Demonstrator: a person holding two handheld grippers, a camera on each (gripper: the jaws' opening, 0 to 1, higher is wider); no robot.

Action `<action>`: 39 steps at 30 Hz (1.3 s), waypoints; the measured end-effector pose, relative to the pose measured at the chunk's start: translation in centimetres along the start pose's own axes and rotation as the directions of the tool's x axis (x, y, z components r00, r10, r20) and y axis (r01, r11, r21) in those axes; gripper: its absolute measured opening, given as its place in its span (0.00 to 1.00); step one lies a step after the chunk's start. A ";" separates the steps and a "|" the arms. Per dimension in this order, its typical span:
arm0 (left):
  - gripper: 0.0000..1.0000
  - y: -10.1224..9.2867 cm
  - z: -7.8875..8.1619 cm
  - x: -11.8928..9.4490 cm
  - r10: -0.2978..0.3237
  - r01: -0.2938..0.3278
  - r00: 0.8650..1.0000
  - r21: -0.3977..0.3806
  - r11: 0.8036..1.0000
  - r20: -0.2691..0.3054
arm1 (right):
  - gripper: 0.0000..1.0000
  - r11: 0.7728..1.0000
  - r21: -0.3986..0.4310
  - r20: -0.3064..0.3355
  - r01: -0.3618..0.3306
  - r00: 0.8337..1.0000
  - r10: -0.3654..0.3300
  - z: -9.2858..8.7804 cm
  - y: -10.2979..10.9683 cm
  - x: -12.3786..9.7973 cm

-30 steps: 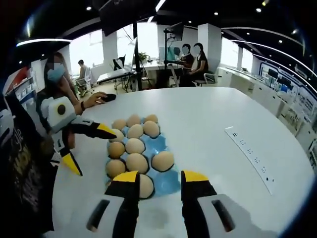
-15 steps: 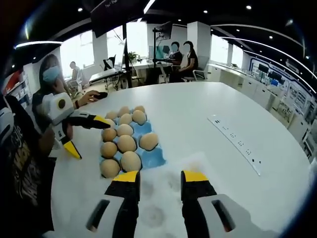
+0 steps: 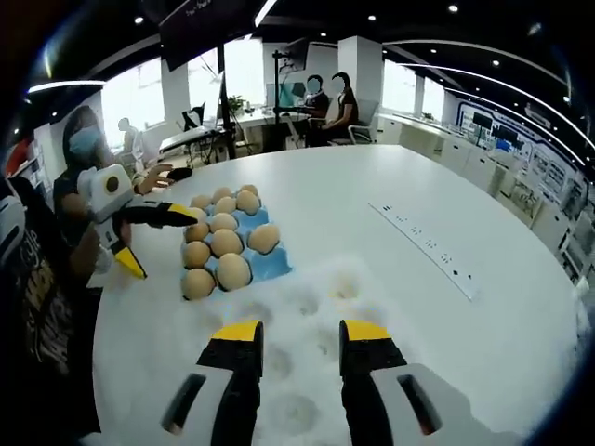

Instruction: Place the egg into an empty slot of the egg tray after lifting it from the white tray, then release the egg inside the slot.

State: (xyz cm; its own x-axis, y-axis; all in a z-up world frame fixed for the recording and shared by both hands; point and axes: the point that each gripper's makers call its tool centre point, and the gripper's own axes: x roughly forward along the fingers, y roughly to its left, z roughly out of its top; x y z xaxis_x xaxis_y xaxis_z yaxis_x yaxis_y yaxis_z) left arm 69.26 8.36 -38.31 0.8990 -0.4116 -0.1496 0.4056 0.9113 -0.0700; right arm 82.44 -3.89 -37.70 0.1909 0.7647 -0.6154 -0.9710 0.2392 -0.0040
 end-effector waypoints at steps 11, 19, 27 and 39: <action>0.65 -1.4 -0.1 0.4 -0.007 0.007 1.000 0.011 1.000 -0.014 | 0.34 0.996 0.054 -0.014 0.066 0.998 -0.065 -3.5 -3.0 -2.3; 0.65 -2.0 0.1 1.0 -0.034 0.034 0.999 0.016 0.999 -0.021 | 0.34 0.990 0.083 -0.033 0.115 0.993 -0.113 -5.9 -4.5 -4.0; 0.65 -2.3 0.0 1.5 -0.047 0.048 0.999 0.033 0.998 -0.025 | 0.33 0.986 0.093 -0.071 0.140 0.988 -0.134 -7.9 -5.4 -4.5; 0.65 -2.1 -0.7 1.7 -0.045 0.046 0.998 0.038 0.998 -0.041 | 0.27 0.986 0.071 -0.112 0.151 0.983 -0.143 -9.4 -5.4 -3.5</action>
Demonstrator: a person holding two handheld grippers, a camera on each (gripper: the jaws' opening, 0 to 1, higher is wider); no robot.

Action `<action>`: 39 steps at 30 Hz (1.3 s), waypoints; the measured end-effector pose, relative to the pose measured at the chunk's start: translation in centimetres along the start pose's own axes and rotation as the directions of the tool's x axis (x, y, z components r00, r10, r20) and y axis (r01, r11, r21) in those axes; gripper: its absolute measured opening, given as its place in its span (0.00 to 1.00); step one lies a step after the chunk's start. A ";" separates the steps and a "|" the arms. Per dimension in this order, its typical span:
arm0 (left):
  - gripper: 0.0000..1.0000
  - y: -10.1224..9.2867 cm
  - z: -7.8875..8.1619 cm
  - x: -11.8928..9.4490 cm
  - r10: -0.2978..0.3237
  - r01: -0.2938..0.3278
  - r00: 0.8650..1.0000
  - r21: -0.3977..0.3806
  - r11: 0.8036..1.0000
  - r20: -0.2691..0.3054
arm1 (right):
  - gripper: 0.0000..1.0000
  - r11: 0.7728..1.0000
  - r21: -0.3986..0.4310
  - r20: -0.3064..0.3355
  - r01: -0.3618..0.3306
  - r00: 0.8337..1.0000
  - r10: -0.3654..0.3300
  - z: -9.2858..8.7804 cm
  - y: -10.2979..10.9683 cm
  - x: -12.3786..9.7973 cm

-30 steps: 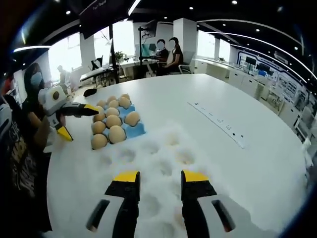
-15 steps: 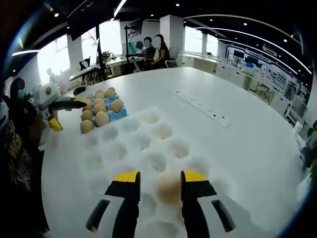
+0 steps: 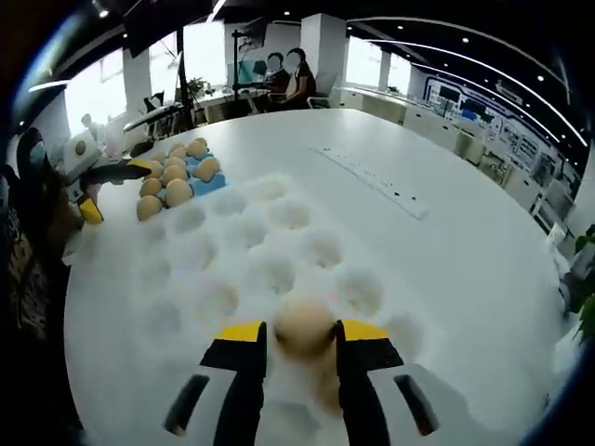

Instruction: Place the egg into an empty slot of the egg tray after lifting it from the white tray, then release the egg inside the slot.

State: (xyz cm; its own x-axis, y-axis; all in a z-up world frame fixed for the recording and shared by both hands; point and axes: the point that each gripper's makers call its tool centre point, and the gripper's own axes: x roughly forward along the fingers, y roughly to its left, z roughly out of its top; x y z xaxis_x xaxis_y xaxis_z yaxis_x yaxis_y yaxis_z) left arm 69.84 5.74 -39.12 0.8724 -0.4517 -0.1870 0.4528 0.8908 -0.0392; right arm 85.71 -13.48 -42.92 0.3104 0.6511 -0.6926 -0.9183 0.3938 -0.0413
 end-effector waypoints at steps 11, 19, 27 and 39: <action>0.65 -0.3 -0.5 0.1 -0.005 0.005 1.000 -0.007 1.000 -0.007 | 0.27 1.000 0.006 0.016 -0.003 1.000 0.003 0.0 0.2 0.0; 0.65 -0.1 -0.5 -0.1 0.000 0.000 1.000 -0.013 1.000 -0.003 | 0.27 0.999 0.035 0.027 -0.006 1.000 0.005 0.2 0.1 -0.1; 0.65 -0.1 -0.7 -0.3 0.003 -0.003 1.000 -0.021 1.000 -0.004 | 0.27 0.999 0.033 0.022 0.002 1.000 -0.003 0.5 0.1 -0.4; 0.65 0.0 -0.7 -0.5 0.001 -0.001 1.000 -0.032 0.999 0.006 | 0.27 1.000 0.015 0.035 0.001 0.999 -0.002 2.2 0.4 -1.4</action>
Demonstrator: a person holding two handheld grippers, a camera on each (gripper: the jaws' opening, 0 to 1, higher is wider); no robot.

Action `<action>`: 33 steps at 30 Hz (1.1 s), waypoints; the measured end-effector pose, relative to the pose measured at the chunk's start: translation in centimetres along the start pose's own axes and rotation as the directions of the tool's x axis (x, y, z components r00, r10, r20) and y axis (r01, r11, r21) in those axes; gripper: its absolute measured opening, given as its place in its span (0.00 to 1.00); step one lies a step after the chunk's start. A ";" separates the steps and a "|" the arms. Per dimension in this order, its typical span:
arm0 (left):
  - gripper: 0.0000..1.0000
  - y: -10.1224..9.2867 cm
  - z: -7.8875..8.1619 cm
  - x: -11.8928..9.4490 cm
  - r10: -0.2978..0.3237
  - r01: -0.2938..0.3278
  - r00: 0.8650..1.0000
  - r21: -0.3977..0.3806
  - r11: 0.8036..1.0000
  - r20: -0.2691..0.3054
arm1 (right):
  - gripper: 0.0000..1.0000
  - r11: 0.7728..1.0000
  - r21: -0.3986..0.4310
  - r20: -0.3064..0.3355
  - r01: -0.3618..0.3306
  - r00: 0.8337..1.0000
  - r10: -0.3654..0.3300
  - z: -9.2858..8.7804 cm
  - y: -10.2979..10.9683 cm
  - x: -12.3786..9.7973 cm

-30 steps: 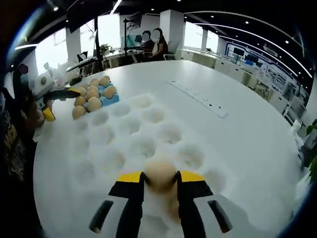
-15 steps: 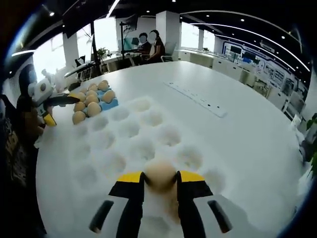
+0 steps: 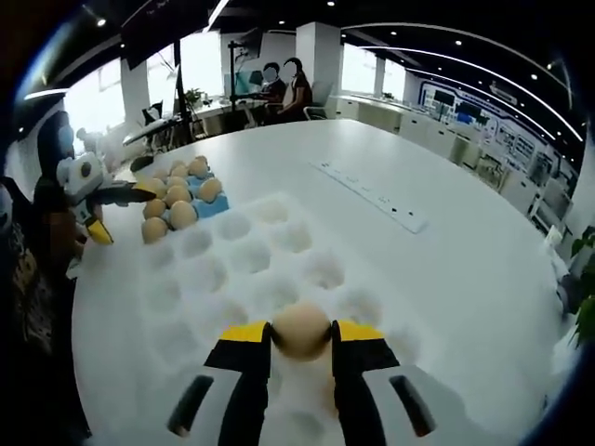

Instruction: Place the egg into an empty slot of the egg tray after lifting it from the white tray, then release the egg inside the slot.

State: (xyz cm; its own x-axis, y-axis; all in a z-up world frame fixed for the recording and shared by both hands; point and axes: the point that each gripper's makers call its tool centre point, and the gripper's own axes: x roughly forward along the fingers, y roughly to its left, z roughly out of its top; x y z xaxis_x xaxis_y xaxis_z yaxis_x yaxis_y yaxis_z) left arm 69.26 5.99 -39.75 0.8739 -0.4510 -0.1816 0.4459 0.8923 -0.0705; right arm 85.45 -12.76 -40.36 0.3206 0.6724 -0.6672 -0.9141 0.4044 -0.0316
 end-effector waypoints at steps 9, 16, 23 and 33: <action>0.65 0.6 0.0 -0.5 0.008 -0.008 1.000 -0.009 1.000 0.008 | 0.27 1.000 -0.020 0.009 -0.007 1.000 0.008 1.5 1.5 0.3; 0.65 1.0 -0.1 -0.7 0.014 -0.014 1.000 -0.016 1.000 0.012 | 0.27 0.999 -0.041 0.016 -0.023 1.000 0.024 3.1 2.1 0.8; 0.65 1.6 -0.2 -1.2 0.020 -0.019 1.000 -0.022 1.000 0.016 | 0.27 0.997 -0.056 0.022 -0.047 0.999 0.048 4.2 3.2 1.9; 0.64 2.0 0.0 -1.4 0.027 -0.026 0.999 -0.027 0.999 0.028 | 0.27 0.993 -0.087 0.027 -0.081 0.996 0.084 5.9 4.6 3.3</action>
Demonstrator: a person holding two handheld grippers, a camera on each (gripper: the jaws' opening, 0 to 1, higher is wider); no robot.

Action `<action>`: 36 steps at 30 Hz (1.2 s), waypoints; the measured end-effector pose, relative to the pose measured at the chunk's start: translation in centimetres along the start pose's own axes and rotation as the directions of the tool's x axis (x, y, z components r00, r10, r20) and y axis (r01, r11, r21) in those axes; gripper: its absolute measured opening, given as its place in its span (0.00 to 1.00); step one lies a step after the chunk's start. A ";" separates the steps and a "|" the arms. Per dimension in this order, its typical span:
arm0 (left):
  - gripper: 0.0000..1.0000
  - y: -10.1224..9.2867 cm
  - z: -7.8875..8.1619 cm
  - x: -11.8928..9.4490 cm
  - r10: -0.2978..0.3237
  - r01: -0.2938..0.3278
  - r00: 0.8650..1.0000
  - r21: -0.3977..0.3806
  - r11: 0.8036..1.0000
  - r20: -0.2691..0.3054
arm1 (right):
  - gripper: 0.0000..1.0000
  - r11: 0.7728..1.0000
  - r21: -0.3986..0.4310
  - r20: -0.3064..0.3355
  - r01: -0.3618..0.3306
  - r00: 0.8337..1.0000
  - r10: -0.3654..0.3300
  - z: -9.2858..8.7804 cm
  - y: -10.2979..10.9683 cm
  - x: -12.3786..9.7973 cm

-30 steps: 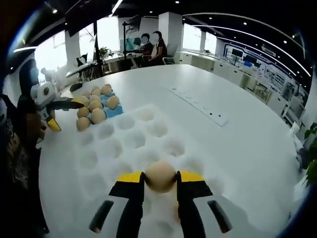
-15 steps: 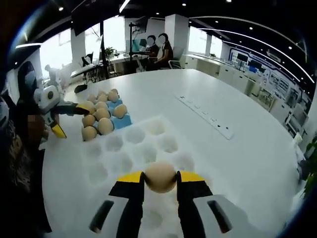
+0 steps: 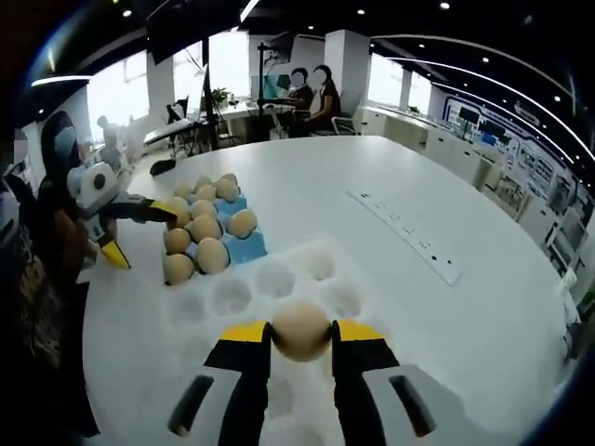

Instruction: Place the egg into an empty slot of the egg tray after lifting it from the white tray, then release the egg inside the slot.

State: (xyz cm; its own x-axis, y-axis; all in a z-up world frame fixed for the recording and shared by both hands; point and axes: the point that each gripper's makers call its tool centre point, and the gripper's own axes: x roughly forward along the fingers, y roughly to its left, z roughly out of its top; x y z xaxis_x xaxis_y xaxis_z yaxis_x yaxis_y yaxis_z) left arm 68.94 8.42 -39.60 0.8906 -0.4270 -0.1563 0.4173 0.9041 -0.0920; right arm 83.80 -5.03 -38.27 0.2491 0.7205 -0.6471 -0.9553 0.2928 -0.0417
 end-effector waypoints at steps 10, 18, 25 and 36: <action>0.67 0.4 0.7 -0.2 0.024 -0.024 1.000 -0.006 1.000 0.015 | 0.27 0.999 -0.035 0.010 -0.034 0.999 0.034 1.5 1.9 1.1; 0.67 1.7 0.4 -0.3 0.029 -0.029 1.000 -0.006 1.000 0.007 | 0.27 0.997 -0.056 0.016 -0.059 0.998 0.060 2.6 2.9 2.1; 0.67 1.9 0.4 -0.6 0.038 -0.038 0.999 -0.009 0.999 0.011 | 0.27 0.994 -0.078 0.013 -0.081 0.997 0.082 3.5 3.8 2.9; 0.67 3.1 0.2 -1.1 0.051 -0.051 0.999 -0.005 0.999 0.014 | 0.27 0.985 -0.119 0.014 -0.123 0.992 0.125 5.6 5.9 4.7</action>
State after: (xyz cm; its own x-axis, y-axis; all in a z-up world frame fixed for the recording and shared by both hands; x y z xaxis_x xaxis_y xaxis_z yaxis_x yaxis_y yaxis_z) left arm 69.28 11.71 -39.51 0.9131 -0.3804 -0.1468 0.3708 0.9245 -0.0889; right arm 80.20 3.62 -37.31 0.1297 0.7600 -0.6368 -0.9908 0.1251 -0.0525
